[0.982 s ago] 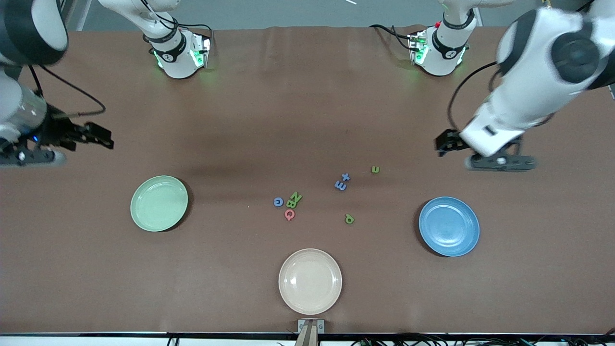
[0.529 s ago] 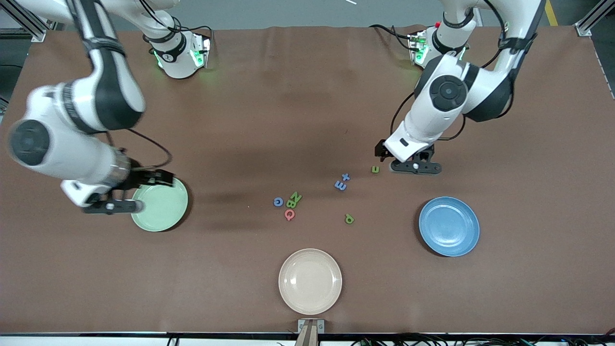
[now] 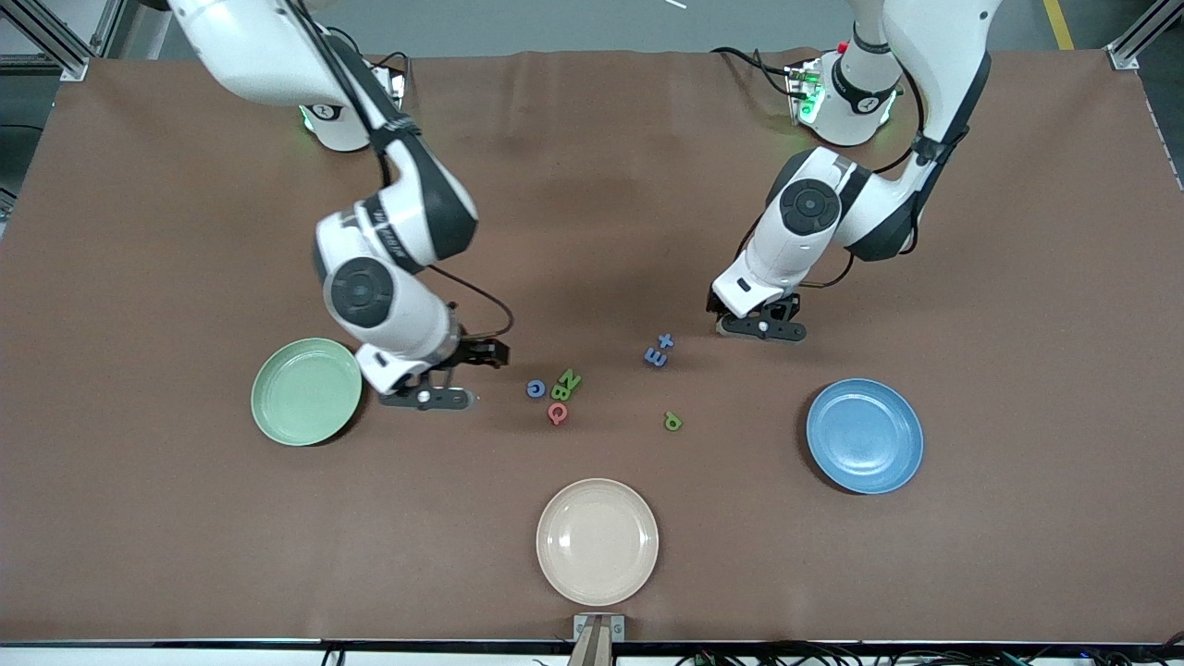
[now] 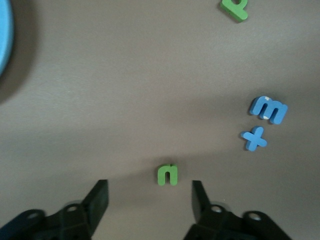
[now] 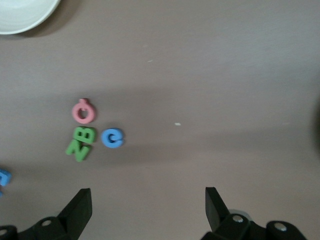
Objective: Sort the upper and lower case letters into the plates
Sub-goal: 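Grasp the pink d with the right gripper while the left gripper grasps the n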
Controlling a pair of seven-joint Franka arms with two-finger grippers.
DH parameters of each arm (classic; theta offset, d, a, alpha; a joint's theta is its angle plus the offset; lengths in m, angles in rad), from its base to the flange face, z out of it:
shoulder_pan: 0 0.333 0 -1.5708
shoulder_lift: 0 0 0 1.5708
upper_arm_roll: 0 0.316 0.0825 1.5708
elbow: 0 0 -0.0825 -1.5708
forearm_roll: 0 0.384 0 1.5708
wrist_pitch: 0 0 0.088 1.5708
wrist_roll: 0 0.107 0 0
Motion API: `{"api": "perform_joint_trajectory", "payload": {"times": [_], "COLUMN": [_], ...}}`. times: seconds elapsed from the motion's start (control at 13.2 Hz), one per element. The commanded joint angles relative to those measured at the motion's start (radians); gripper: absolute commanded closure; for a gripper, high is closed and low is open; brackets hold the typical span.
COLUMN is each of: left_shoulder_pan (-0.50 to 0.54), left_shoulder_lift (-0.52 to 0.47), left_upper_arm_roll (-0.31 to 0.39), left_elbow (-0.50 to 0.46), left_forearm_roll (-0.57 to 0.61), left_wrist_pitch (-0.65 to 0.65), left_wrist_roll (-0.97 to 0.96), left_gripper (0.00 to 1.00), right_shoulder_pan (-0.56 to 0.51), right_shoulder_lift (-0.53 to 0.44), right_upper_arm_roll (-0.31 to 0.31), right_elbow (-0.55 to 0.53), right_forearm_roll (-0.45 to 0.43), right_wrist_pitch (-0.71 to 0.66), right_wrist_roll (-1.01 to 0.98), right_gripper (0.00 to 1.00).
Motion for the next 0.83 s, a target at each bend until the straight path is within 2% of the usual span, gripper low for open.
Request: {"api": "perform_joint_trajectory", "payload": {"times": [0.0,0.15,0.3,0.53,0.76], "left_shoulder_pan": [-0.008,-0.018,-0.029,-0.031,-0.031], "left_shoulder_lift": [0.054,0.078,0.099,0.131,0.147], "left_upper_arm_roll": [0.003,0.003,0.005,0.005,0.005], "left_elbow": [0.017,0.027,0.034,0.050,0.059], "left_forearm_roll": [0.023,0.023,0.031,0.037,0.054], "left_wrist_pitch": [0.043,0.047,0.047,0.047,0.047], "left_wrist_roll": [-0.025,-0.025,-0.025,-0.025,-0.025], "left_gripper": [0.31,0.34,0.39,0.44,0.48], "right_shoulder_pan": [0.069,0.099,0.119,0.120,0.129], "right_shoulder_lift": [0.105,0.160,0.186,0.249,0.329], "right_upper_arm_roll": [-0.015,-0.015,-0.015,-0.018,-0.018], "right_elbow": [0.102,0.137,0.140,0.211,0.295], "right_forearm_roll": [-0.045,-0.112,-0.123,-0.148,-0.203], "right_wrist_pitch": [0.046,0.072,0.131,0.149,0.152], "right_wrist_roll": [0.142,0.196,0.230,0.233,0.263], "right_gripper": [0.00,0.00,0.00,0.21,0.22]}}
